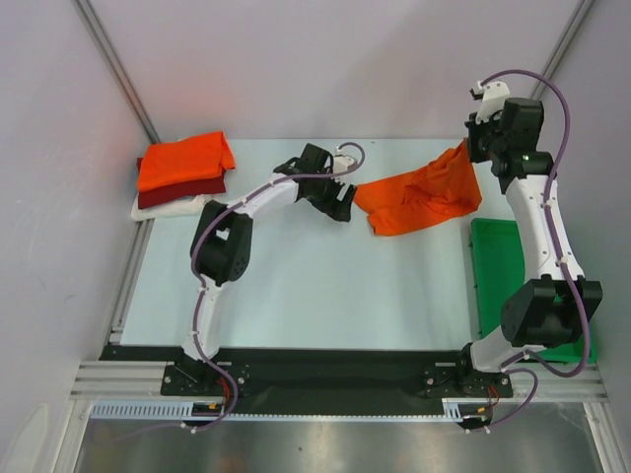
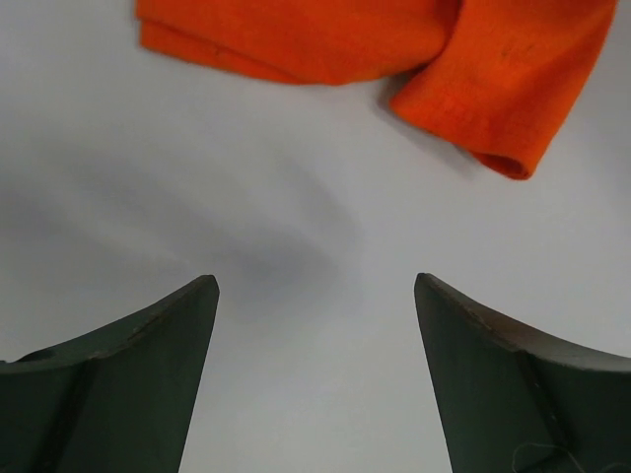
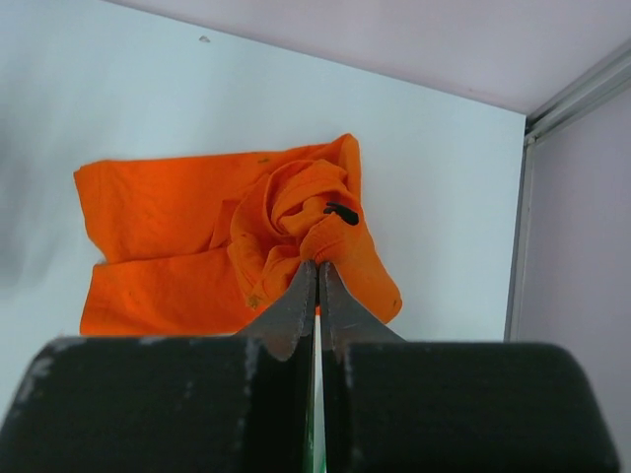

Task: Fold and stack the t-shirts
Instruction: Move the tshirt to the center of the board

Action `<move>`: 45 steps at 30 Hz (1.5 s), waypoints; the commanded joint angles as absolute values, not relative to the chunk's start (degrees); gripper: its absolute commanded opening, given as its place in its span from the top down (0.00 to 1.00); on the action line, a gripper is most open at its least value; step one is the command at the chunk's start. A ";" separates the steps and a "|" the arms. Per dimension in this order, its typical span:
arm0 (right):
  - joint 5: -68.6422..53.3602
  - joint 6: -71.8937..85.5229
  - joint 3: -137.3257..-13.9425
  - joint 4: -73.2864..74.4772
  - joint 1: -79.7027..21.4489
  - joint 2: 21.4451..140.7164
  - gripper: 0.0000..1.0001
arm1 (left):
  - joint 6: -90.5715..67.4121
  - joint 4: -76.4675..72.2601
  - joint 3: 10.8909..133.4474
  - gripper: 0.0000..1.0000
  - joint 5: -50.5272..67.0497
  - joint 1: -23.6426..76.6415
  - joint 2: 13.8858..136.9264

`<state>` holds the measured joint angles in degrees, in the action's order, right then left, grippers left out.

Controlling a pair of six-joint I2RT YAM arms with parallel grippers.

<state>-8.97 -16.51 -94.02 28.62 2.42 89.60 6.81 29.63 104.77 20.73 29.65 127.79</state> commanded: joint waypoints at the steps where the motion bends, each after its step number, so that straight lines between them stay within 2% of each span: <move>1: -9.05 -16.26 -91.85 26.46 2.46 85.52 1.00 | 3.43 29.27 110.65 0.14 30.13 31.20 129.81; 7: -7.39 -17.22 -86.84 25.84 2.46 82.44 1.00 | 3.25 28.48 116.53 0.26 35.85 32.96 136.31; 22: -6.33 -16.52 -82.62 25.84 4.22 79.80 1.00 | 2.90 26.28 123.92 0.31 33.31 36.04 143.61; 31: -6.24 -16.26 -79.37 25.31 4.92 77.87 1.00 | 3.08 25.05 125.16 0.44 32.35 36.04 144.84; 35: -6.24 -16.08 -78.05 25.22 5.19 76.82 1.00 | 2.72 24.26 126.38 0.60 32.34 36.04 145.28; 39: -6.33 -15.82 -76.21 25.05 5.62 75.85 1.00 | 3.43 22.86 126.74 0.66 31.99 35.95 145.11; 41: -6.33 -15.65 -75.59 24.87 5.89 75.24 1.00 | 4.04 22.67 127.53 0.76 32.78 35.95 145.20; 44: -6.50 -15.30 -74.53 24.79 6.33 74.27 1.00 | 5.01 22.94 127.18 1.00 34.97 35.77 143.71; 45: -6.59 -15.12 -74.36 24.79 6.50 74.09 1.00 | 4.84 23.03 126.57 1.00 36.11 35.60 142.92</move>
